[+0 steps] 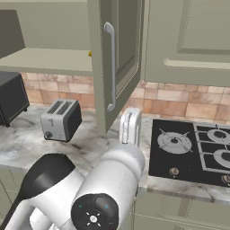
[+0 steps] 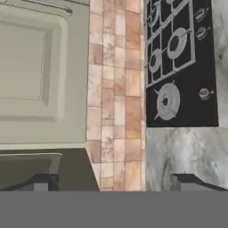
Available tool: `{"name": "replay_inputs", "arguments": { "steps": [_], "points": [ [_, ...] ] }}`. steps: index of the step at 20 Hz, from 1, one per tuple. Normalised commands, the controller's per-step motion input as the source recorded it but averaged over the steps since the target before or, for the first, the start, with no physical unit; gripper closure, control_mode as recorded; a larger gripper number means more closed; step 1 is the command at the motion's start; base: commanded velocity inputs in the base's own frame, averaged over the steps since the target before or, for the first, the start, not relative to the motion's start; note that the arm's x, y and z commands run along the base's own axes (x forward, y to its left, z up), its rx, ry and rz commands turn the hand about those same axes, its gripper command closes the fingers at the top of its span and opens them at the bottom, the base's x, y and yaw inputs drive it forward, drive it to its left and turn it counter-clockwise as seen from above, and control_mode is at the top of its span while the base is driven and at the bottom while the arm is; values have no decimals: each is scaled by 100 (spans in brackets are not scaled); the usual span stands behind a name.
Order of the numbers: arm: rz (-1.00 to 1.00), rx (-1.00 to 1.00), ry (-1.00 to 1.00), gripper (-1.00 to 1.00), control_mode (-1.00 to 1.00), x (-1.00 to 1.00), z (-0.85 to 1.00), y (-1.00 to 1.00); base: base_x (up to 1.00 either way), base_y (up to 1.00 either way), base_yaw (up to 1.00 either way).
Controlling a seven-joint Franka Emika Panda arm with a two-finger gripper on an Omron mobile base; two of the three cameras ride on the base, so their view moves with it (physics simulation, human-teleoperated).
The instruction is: Pick the lemon wedge from the counter and place it in the cabinet. Then close the cabinet.
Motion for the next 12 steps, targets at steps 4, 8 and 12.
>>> {"name": "replay_inputs", "arguments": {
  "steps": [4,8,12],
  "points": [
    [0,17,-14,-100,-100,76,0,-14,0,0,0],
    [0,20,-13,-100,-100,60,0,-42,0,0,0],
    [5,22,-11,-100,-100,66,0,-43,0,0,0]
  ]
}}
